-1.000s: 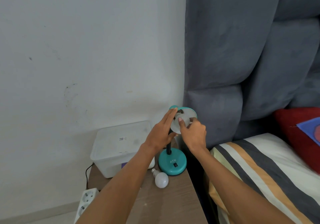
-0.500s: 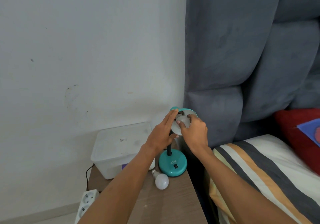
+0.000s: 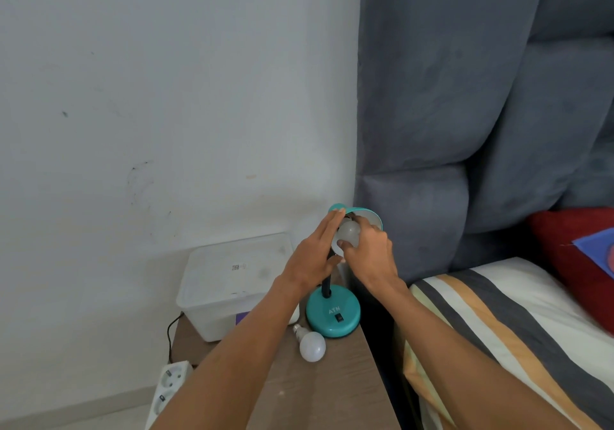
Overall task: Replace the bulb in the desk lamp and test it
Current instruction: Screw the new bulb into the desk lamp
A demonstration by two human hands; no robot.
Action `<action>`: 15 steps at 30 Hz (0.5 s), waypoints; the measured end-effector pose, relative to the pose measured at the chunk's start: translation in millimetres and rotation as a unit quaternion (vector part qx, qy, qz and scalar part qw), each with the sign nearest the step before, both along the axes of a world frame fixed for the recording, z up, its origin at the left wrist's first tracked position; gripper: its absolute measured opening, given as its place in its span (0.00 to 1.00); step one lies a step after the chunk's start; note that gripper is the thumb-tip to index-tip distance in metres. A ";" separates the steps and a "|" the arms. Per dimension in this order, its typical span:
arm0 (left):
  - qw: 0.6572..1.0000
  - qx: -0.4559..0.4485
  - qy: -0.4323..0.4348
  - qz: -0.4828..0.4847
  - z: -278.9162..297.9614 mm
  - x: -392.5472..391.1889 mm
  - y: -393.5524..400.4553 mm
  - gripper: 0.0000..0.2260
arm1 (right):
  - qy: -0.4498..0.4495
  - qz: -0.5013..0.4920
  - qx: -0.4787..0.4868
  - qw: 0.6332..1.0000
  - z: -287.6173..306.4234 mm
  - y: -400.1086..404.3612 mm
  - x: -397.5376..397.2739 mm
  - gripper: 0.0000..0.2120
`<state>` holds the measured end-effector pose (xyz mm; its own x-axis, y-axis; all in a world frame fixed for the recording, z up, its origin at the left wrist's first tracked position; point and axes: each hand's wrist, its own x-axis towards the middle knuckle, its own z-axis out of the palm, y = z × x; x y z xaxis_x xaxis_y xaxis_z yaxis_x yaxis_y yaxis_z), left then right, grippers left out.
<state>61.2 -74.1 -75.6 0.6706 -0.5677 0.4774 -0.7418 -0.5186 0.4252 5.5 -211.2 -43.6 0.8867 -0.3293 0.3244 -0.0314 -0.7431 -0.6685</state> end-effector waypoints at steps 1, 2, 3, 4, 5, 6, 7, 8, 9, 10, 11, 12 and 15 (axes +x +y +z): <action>1.000 0.001 0.000 -0.001 -0.4 0.0 -0.4 0.44 | -0.002 -0.004 0.015 1.000 0.6 0.2 -0.3 0.26; 1.000 0.001 0.000 0.000 -0.5 -0.3 -0.7 0.44 | -0.005 -0.006 0.025 1.000 1.0 0.2 -0.9 0.26; 1.000 0.002 0.000 0.000 -0.4 -0.4 -0.7 0.43 | -0.008 -0.007 0.032 0.999 1.2 0.1 -1.2 0.26; 1.000 0.003 0.000 0.001 -0.1 -0.9 -0.8 0.43 | -0.009 -0.007 0.035 0.999 1.0 0.0 -1.6 0.26; 1.000 0.002 0.000 0.003 0.1 -1.0 -0.7 0.43 | -0.008 -0.008 0.032 0.999 0.5 0.0 -1.3 0.26; 1.000 0.003 0.002 0.005 0.5 -1.6 -1.0 0.43 | -0.005 -0.009 0.029 1.000 -0.1 0.2 -1.3 0.27; 1.000 0.004 0.005 0.007 1.8 -2.4 -1.4 0.43 | -0.002 -0.012 0.027 1.000 -0.3 0.7 -1.7 0.28; 1.000 0.007 0.008 0.007 3.9 -3.7 -1.9 0.43 | -0.004 -0.015 0.025 1.000 -0.3 1.6 -2.6 0.28; 1.000 0.010 0.011 0.006 6.5 -4.7 -2.2 0.43 | -0.013 -0.019 0.019 1.000 0.1 2.2 -4.5 0.28; 1.000 0.013 0.016 0.007 10.5 -6.1 -2.0 0.43 | -0.028 -0.026 0.011 0.999 1.4 2.8 -6.8 0.27; 1.000 0.014 0.020 0.009 14.1 -7.4 -1.0 0.42 | -0.044 -0.037 -0.001 0.998 3.9 3.5 -10.1 0.25; 1.000 0.013 0.023 0.013 17.6 -9.3 1.3 0.42 | -0.062 -0.049 -0.013 0.997 7.1 4.6 -13.5 0.23; 0.999 -0.008 0.041 0.027 24.7 -18.6 16.5 0.41 | -0.111 -0.059 -0.031 0.992 19.9 12.0 -21.3 0.17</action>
<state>42.7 -57.6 -50.9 0.7371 -0.5228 0.4282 -0.6755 -0.5500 0.4911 -15.8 -199.2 -23.7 0.7472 -0.4002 0.5306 0.0228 -0.7825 -0.6222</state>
